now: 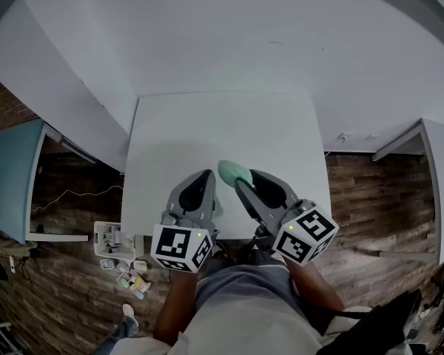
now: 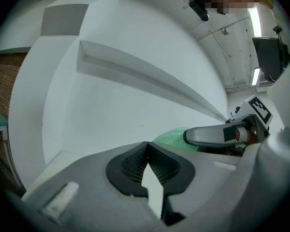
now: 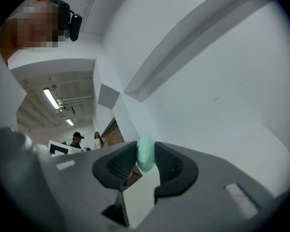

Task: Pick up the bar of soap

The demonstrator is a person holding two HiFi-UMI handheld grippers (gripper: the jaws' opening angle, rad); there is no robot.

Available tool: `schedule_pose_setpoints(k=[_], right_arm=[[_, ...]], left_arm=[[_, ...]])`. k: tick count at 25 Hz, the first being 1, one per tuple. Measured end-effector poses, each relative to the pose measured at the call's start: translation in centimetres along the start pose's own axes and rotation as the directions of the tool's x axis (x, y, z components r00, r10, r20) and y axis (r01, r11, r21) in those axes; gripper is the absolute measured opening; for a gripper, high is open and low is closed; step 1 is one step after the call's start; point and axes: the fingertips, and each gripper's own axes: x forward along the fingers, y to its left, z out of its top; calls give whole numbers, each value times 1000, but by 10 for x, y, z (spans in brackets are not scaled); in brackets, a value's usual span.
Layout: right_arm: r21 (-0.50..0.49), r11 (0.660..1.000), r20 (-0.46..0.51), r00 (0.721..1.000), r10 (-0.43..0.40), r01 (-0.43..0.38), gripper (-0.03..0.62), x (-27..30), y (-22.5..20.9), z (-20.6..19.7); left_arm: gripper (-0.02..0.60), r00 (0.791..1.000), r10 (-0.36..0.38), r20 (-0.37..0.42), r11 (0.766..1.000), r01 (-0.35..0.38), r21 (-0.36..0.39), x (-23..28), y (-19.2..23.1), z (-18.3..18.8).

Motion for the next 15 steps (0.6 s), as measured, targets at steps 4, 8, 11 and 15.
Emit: schedule_pose_setpoints(k=[4, 8, 11, 15], right_arm=[[-13, 1000, 17, 1000, 1, -1, 120, -2, 4, 8], [-23, 1000, 29, 1000, 2, -1, 120, -4, 8, 13], [-22, 1000, 29, 1000, 2, -1, 120, -4, 8, 13], [-23, 1000, 24, 1000, -5, 6, 120, -4, 7, 11]], left_arm=[[2, 1000, -4, 8, 1000, 4, 2, -1, -1, 6], [2, 1000, -5, 15, 1000, 5, -2, -4, -1, 9], [2, 1000, -8, 19, 1000, 8, -3, -4, -3, 10], [2, 1000, -9, 20, 1000, 9, -5, -4, -4, 9]])
